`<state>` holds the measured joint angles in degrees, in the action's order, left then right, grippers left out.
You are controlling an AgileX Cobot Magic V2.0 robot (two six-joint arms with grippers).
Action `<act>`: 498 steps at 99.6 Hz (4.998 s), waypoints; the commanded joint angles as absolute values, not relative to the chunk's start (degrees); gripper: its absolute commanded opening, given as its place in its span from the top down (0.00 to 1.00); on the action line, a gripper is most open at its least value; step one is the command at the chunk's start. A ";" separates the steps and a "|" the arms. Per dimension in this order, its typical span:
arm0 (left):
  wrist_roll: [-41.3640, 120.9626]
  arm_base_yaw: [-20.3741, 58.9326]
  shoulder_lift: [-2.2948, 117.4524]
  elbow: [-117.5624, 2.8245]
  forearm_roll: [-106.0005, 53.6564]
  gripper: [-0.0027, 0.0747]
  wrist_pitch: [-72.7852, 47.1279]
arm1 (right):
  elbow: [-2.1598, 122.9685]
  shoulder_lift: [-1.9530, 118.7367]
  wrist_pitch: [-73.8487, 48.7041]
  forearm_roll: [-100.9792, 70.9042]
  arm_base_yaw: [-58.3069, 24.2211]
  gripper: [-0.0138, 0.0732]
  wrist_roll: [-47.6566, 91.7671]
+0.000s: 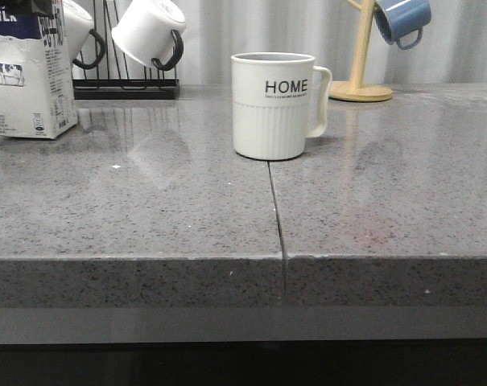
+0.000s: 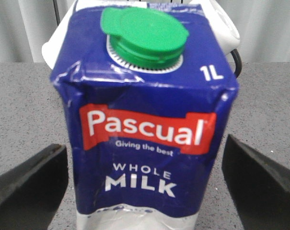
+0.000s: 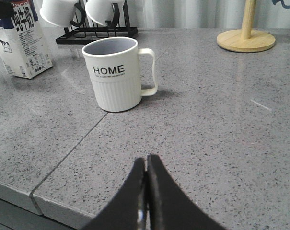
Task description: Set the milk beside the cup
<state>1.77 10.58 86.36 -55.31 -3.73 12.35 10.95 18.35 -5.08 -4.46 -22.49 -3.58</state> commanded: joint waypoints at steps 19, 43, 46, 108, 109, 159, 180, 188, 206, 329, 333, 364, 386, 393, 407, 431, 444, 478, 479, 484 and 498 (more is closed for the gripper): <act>1.21 10.93 85.82 -57.78 -4.74 0.41 19.58 | 12.25 18.57 -0.97 -4.00 -22.53 0.92 -3.35; 1.21 11.63 84.20 -57.47 -4.74 0.54 18.94 | 12.25 18.57 -0.97 -4.00 -22.53 0.92 -3.35; 1.21 12.61 82.35 -56.43 -4.74 0.54 18.94 | 12.25 18.57 -0.97 -4.00 -22.53 0.92 -3.35; 1.21 30.50 80.45 -51.65 -8.72 0.54 26.19 | 12.25 18.57 -0.97 -4.00 -22.53 0.92 -3.35; 1.21 30.76 80.56 -51.65 -8.86 0.54 26.35 | 12.25 18.57 -0.97 -4.00 -22.53 0.92 -3.35; 1.21 35.12 85.94 -53.92 -9.48 0.54 28.55 | 12.25 18.57 -0.97 -4.00 -22.53 0.92 -3.35; 1.46 35.12 86.07 -53.92 -9.14 0.46 28.86 | 12.25 18.57 -0.97 -4.00 -22.53 0.92 -3.35; 1.46 35.12 86.07 -53.92 -9.03 0.28 28.86 | 12.25 18.57 -0.97 -4.00 -22.53 0.92 -3.35; 1.46 35.12 85.47 -53.92 -8.80 0.14 28.07 | 12.25 18.57 -0.97 -4.00 -22.53 0.92 -3.35; 11.99 15.62 42.63 -31.11 -8.10 0.99 3.14 | 12.25 18.57 -0.97 -4.00 -22.53 0.92 -3.35; 11.88 14.21 40.52 -29.82 -8.53 0.99 2.22 | 12.25 18.57 -0.97 -4.00 -22.53 0.92 -3.35; 11.88 5.26 27.35 -23.41 -9.53 0.99 -4.07 | 12.25 18.57 -0.97 -4.00 -22.53 0.92 -3.35; 11.88 2.10 20.50 -19.11 -9.53 0.99 -9.07 | 12.25 18.57 -0.97 -4.00 -22.53 0.92 -3.35; 11.88 2.10 18.06 -17.61 -9.53 0.99 -9.07 | 12.25 18.57 -0.97 -4.00 -22.53 0.92 -3.35; 11.88 2.10 12.85 -14.26 -9.53 0.99 -8.87 | 12.25 18.57 -0.97 -4.00 -22.53 0.92 -3.35; 11.76 2.10 7.39 -7.98 -7.87 0.99 -3.53 | 12.25 18.57 -0.97 -4.00 -22.53 0.92 -3.35; 1.06 2.10 4.46 -4.33 2.25 0.99 -0.96 | 12.25 18.57 -0.97 -4.00 -22.53 0.92 -3.35; -0.70 2.10 -1.94 2.32 4.08 0.99 -5.12 | 12.21 18.79 -0.97 -4.00 -22.53 0.92 -3.35; -0.70 2.10 -1.94 2.32 4.08 0.99 -5.13 | 12.21 18.79 -0.97 -4.00 -22.53 0.92 -3.35; -0.70 2.10 -1.94 2.32 4.08 0.99 -4.89 | 12.21 18.79 -0.97 -4.00 -22.53 0.92 -3.35; 0.00 2.10 -1.94 2.32 4.08 0.99 -4.73 | 12.21 18.79 -0.97 -4.00 -22.53 0.92 -3.35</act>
<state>0.00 2.21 -0.26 -0.24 3.98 -8.96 10.83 18.35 -5.20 -4.46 -22.49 -3.58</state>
